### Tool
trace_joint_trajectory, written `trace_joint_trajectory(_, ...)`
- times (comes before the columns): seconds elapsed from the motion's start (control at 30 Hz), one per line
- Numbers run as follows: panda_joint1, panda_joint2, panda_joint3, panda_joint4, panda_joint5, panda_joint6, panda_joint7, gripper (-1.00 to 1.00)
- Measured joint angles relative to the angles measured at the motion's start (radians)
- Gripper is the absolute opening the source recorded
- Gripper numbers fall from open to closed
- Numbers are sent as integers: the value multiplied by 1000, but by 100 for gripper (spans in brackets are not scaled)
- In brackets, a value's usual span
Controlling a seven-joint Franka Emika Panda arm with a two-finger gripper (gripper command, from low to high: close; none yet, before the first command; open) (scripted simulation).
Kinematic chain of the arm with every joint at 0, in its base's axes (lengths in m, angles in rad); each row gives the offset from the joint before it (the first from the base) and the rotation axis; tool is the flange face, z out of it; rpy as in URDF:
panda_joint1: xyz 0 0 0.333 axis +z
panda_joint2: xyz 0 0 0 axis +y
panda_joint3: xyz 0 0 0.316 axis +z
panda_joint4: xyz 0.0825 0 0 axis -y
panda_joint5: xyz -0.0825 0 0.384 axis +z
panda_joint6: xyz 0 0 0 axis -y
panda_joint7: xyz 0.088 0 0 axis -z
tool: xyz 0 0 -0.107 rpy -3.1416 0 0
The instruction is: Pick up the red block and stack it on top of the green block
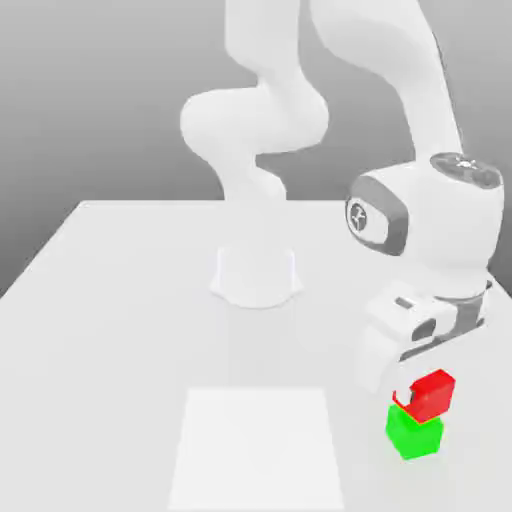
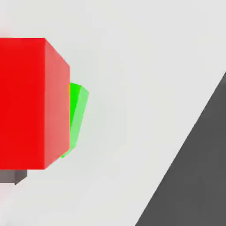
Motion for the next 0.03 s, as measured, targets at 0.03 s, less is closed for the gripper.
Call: trace_joint_trajectory(0.03, 0, 0, 0, 0, 0, 0, 0, 100)
